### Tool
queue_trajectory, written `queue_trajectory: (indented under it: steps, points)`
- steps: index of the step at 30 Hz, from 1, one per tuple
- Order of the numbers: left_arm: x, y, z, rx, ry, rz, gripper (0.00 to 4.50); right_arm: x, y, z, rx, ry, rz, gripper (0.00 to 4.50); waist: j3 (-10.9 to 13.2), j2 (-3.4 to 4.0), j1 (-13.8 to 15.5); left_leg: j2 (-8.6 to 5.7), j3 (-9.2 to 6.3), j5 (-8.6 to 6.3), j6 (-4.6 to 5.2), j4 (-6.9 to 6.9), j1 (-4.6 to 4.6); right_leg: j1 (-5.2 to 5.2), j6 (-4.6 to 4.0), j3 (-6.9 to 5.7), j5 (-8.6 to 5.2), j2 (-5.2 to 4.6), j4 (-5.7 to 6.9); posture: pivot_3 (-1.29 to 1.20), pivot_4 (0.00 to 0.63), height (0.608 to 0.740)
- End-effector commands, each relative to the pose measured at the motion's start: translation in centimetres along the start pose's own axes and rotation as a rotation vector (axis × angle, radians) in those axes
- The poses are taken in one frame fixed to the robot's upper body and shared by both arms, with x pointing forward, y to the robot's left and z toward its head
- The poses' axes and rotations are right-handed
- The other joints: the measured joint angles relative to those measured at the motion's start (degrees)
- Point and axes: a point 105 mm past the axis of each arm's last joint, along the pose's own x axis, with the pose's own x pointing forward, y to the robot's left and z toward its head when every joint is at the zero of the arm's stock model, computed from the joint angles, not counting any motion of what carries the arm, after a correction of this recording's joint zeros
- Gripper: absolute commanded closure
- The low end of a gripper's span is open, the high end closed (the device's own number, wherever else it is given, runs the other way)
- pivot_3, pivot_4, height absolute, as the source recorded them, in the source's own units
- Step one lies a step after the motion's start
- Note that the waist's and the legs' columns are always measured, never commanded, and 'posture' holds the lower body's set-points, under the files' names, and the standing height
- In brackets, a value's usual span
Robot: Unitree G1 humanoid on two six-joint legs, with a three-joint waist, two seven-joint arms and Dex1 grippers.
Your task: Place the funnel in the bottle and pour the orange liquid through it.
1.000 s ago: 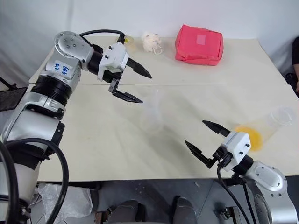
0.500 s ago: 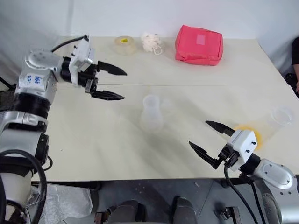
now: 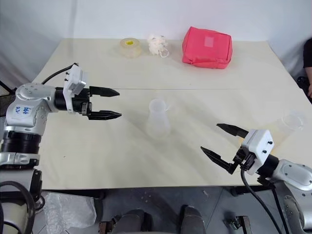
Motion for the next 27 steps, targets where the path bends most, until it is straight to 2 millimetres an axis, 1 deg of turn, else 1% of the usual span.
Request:
queue_trajectory:
  steps: [1, 6, 8, 11, 14, 16, 23, 27]
  points:
    - [-0.9, -0.4, 1.1, 0.030, -0.043, 0.048, 0.02, -0.3, -0.2, 1.0, -0.024, -0.013, 0.006, 0.00, 0.00, 0.00, 0.04, 0.01, 0.00, 0.00, 0.00, 0.00, 0.00, 0.00, 0.00, 0.01, 0.00, -0.02, -0.01, 0.00, 0.150, 0.740]
    - [-1.6, -0.6, -0.1, 0.015, -0.036, 0.110, 0.02, -0.2, -0.2, 1.0, -0.021, -0.008, 0.013, 0.00, 0.00, 0.00, -0.02, 0.01, 0.00, 0.00, 0.00, 0.00, 0.01, 0.01, 0.00, 0.01, 0.00, -0.03, -0.01, 0.00, 0.150, 0.740]
    - [-1.5, -0.2, -0.7, 0.022, -0.038, 0.154, 0.02, 0.0, -0.3, 0.7, -0.018, -0.005, 0.019, 0.00, 0.00, 0.00, -0.04, 0.01, 0.03, 0.00, 0.00, 0.00, 0.03, 0.02, 0.00, 0.01, 0.00, -0.03, -0.01, 0.00, 0.150, 0.740]
    - [-1.4, -0.1, -1.4, 0.037, -0.040, 0.178, 0.02, 0.2, -0.2, 0.9, -0.019, -0.009, 0.023, 0.00, 0.00, 0.00, 0.08, 0.01, 0.03, 0.00, 0.00, 0.00, 0.04, 0.03, 0.00, 0.02, 0.00, -0.03, -0.02, 0.00, 0.150, 0.740]
    - [-1.1, 0.4, -1.6, 0.058, -0.064, 0.201, 0.02, 0.2, -0.2, 1.1, -0.020, -0.013, 0.024, 0.00, 0.00, 0.00, 0.16, 0.00, 0.02, 0.00, 0.00, 0.00, 0.03, 0.03, 0.00, 0.02, 0.00, -0.04, -0.02, 0.00, 0.150, 0.740]
    - [-0.5, 0.8, -1.7, 0.092, -0.077, 0.208, 0.02, 0.2, -0.1, 1.0, -0.017, -0.011, 0.027, 0.00, 0.00, 0.00, 0.13, -0.03, 0.03, 0.00, 0.00, 0.00, 0.04, 0.05, 0.00, 0.01, 0.00, -0.04, -0.04, 0.00, 0.150, 0.740]
    - [0.9, 1.5, -3.0, 0.096, -0.094, 0.134, 0.02, 0.3, 0.6, 1.1, -0.011, -0.018, 0.023, 0.00, 0.00, 0.00, 0.12, -0.11, 0.11, 0.00, 0.00, -0.01, 0.04, 0.04, 0.00, -0.04, 0.00, -0.02, -0.04, 0.00, 0.150, 0.740]
    - [2.3, 2.5, -3.5, 0.088, -0.094, 0.127, 0.02, 0.0, 1.0, 1.1, -0.005, -0.019, 0.004, 0.00, 0.00, 0.00, 0.17, -0.15, 0.20, 0.00, 0.00, -0.01, 0.04, 0.05, 0.00, -0.05, 0.00, -0.02, -0.03, 0.00, 0.150, 0.740]
